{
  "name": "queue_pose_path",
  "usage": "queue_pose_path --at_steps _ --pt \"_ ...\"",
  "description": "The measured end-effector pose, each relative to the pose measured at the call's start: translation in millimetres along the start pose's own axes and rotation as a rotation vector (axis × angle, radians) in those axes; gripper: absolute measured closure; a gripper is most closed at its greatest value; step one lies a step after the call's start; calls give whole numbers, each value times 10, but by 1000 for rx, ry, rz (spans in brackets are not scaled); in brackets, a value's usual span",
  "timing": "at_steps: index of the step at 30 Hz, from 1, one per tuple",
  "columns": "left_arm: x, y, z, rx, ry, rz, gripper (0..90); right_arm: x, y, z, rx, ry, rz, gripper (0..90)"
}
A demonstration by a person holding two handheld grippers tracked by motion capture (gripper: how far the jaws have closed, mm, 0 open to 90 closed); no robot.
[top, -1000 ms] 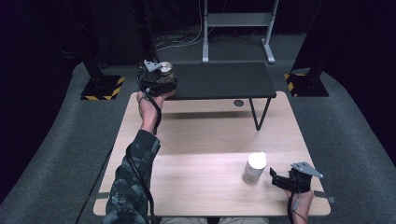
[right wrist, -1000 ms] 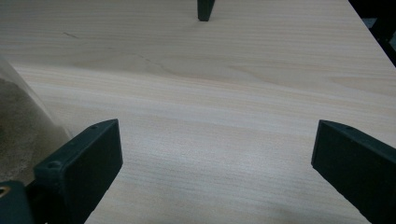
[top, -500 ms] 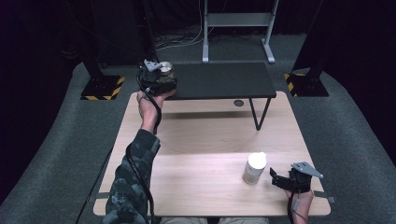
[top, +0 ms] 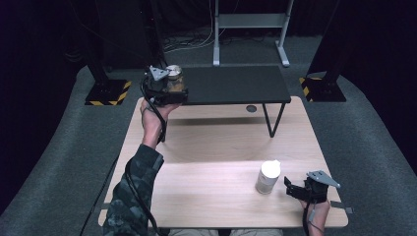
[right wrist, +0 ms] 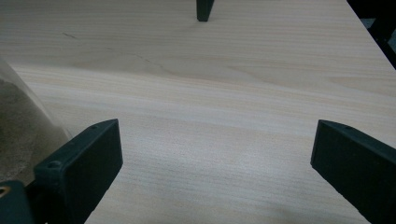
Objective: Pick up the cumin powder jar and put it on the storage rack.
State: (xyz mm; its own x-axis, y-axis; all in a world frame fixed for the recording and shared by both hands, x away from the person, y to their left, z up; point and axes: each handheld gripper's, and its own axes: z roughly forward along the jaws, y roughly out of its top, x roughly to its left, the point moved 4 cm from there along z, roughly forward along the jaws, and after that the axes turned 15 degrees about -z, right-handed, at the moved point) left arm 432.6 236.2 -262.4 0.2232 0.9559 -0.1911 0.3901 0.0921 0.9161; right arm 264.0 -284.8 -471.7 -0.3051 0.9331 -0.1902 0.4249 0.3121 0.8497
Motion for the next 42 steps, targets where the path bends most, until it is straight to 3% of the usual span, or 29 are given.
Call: queue_pose_path --at_steps 9,17,27,29,35,42 --pt "42 -460 -155 65 23 30 0 5 6 3 3 -1 -3 8" --pt "105 -828 -175 181 35 82 0 12 11 5 6 -3 -6 9" --pt "320 -1460 -136 315 24 36 0 3 10 6 6 3 -5 8" --pt "399 -1608 -122 346 11 2 0 0 10 6 5 6 -6 8" --pt "451 -1891 -143 373 16 -11 0 9 24 14 14 7 -19 6" --pt "449 -2039 -114 384 0 -13 0 24 21 10 8 11 -37 0"
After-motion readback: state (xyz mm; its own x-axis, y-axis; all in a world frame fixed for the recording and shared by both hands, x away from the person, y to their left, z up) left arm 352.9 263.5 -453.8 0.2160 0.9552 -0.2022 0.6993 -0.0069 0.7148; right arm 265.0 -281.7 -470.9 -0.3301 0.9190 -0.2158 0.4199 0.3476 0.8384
